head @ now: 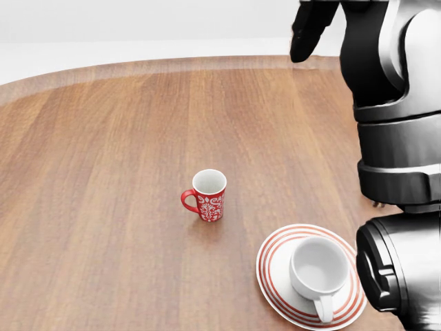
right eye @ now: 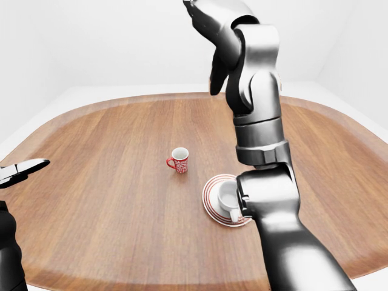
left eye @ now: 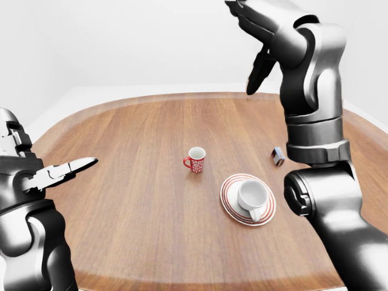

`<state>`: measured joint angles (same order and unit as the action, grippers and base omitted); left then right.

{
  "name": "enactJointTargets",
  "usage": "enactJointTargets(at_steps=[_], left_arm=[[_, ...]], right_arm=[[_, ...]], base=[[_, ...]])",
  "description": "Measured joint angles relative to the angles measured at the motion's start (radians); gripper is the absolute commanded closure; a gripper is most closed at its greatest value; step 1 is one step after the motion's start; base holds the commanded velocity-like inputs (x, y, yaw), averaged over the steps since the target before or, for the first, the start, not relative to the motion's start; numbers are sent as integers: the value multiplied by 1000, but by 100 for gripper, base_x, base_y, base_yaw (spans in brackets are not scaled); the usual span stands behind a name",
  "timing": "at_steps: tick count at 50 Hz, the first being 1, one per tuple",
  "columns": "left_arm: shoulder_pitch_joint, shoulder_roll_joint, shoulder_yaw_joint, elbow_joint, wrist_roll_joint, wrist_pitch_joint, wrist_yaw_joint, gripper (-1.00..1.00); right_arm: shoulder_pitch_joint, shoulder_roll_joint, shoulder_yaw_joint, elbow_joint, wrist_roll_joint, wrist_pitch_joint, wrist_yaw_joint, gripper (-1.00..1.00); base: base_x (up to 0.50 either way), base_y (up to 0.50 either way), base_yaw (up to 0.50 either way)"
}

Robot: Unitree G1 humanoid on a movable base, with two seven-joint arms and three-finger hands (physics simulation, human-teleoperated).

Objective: Put the white mug on the plate.

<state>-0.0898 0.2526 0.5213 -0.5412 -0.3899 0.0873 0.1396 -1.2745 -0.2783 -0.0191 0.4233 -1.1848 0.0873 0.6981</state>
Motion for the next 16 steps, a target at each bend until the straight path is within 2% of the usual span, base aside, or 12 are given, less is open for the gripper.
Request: enactJointTargets(at_steps=[6,13,14,16], left_arm=[[1,-1,-1,-2,0,0,-1,-100],[3,-3,-3,-5,2,0,-1,-100],[3,-3,-3,-5,2,0,-1,-100],[4,-4,-3,-7,2,0,-1,-100]], right_arm=[[-358,-15,-24,-270,-17,0,0,-100],[-778,-45,-34,-421,10,0,0,-100],[-820,-48,-35,-449,16,-1,-1,-100],[-820,-55,-34,-504,27,0,0,-100]], base=[[0,0,0],[0,0,0],[0,0,0],[0,0,0]])
